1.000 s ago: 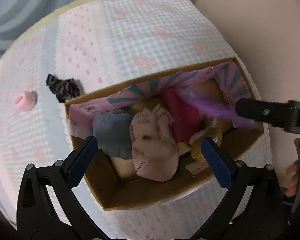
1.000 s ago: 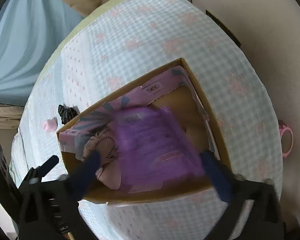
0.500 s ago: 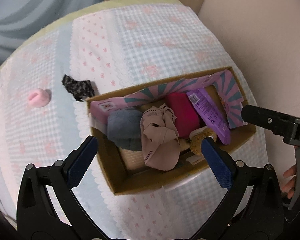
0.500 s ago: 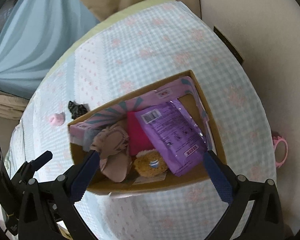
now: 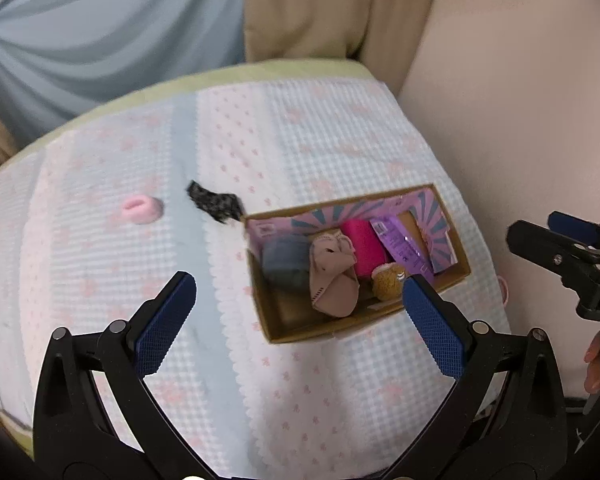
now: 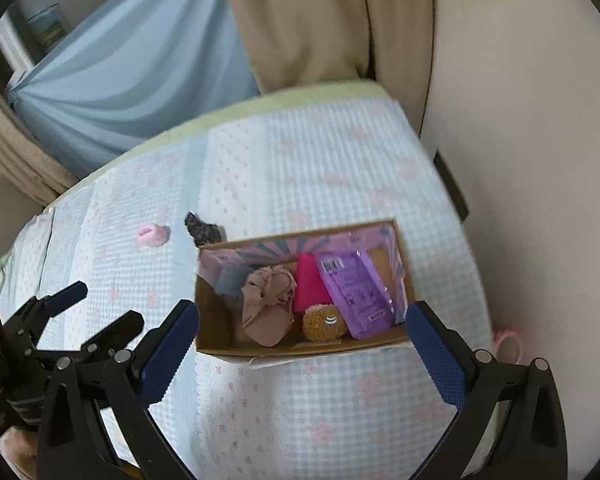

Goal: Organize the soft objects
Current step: 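Lift both tools out of the box and move over the hair tie and scrunchie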

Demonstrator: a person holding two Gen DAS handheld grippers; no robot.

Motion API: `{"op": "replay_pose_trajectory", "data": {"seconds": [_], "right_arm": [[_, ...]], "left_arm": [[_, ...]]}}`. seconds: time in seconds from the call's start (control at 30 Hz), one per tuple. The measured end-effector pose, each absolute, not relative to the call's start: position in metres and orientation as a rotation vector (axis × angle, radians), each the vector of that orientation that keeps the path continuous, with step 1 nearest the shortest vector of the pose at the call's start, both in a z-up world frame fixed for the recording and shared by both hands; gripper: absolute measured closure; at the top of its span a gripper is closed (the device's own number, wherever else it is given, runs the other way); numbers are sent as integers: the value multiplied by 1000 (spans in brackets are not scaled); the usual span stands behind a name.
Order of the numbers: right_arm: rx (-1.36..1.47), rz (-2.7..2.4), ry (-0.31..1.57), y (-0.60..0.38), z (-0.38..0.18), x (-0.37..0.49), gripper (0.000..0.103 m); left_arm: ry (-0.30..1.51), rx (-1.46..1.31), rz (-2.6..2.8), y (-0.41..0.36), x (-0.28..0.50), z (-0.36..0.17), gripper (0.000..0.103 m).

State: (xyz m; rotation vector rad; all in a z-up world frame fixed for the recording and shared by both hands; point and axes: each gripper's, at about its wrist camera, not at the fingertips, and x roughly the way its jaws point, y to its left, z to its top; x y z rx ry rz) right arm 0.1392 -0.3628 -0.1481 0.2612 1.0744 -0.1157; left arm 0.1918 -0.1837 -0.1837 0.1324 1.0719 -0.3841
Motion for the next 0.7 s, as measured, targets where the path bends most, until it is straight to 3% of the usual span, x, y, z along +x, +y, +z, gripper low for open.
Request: {"op": "replay_pose_trajectory", "data": {"seconds": [0.33,0.7], "right_arm": [[114,-61,925,-296,-87,106,0],[107,3,878,-235,-92,145,0]], "left_arm": [[916,55,-270,-110,141,-116,0],[853,-28,-158,-24,151,-105,0]]}}
